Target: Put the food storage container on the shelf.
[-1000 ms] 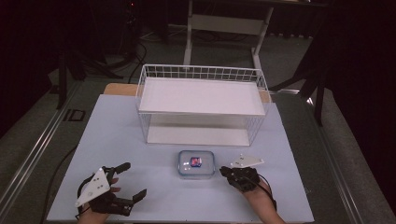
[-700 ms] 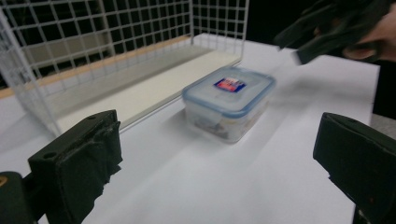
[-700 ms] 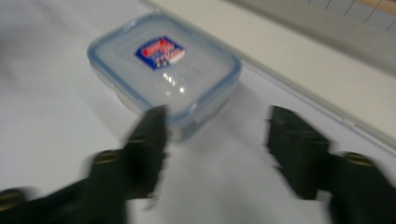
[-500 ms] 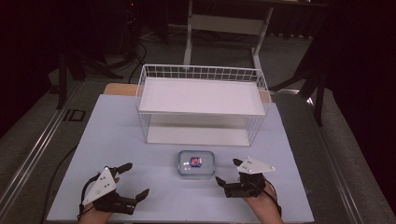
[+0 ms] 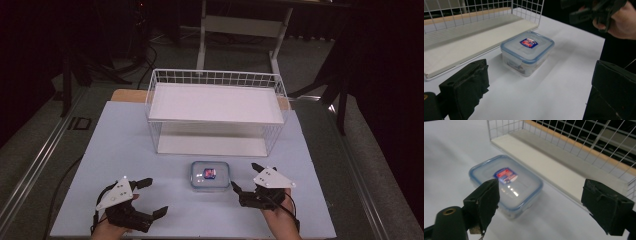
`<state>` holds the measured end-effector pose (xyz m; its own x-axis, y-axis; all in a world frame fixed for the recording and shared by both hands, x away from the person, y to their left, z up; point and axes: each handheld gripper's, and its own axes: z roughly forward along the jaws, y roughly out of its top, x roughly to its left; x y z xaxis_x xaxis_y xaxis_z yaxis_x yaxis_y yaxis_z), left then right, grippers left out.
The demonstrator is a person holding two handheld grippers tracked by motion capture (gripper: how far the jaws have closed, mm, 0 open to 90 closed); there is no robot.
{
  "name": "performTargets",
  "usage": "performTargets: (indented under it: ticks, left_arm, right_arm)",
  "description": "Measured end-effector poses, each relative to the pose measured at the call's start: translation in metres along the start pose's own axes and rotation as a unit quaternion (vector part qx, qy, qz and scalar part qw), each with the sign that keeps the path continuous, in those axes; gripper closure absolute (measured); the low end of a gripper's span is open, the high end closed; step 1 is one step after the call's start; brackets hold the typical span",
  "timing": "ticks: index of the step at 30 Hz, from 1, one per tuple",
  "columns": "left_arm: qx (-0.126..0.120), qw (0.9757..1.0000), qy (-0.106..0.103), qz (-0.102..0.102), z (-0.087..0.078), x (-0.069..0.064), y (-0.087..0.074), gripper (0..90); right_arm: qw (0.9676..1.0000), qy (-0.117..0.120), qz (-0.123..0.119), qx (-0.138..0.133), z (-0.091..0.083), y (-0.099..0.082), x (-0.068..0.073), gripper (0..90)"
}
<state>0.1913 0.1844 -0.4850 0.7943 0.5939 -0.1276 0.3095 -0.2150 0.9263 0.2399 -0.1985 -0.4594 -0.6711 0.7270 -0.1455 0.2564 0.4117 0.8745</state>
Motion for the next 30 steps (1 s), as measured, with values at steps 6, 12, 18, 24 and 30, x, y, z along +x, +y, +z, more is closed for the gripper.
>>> performTargets:
  ticks: [6, 12, 18, 24, 30]
  left_arm:
    - [0.007, 0.9995, -0.003, 0.031, 0.01, -0.006, 0.018, 1.9]
    - [0.006, 0.9997, -0.001, 0.023, 0.018, 0.002, 0.035, 2.0]
    - [0.005, 0.9997, 0.011, 0.022, 0.03, 0.007, 0.048, 1.9]
    - [0.047, 0.9986, 0.016, -0.016, 0.047, 0.012, 0.053, 1.9]
    - [0.079, 0.9949, 0.029, -0.055, 0.07, 0.019, 0.056, 1.9]
  right_arm:
    - [0.9987, 0.049, 0.016, 0.001, 0.001, 0.011, -0.006, 19.1]
    - [0.9966, 0.066, 0.047, -0.009, 0.002, 0.016, -0.011, 17.6]
    - [0.9971, 0.045, 0.06, 0.01, 0.007, 0.021, -0.013, 12.0]
    - [0.9961, 0.048, 0.072, 0.017, 0.015, 0.02, -0.016, 11.4]
    - [0.9927, 0.044, 0.107, 0.035, 0.028, 0.016, -0.02, 10.6]
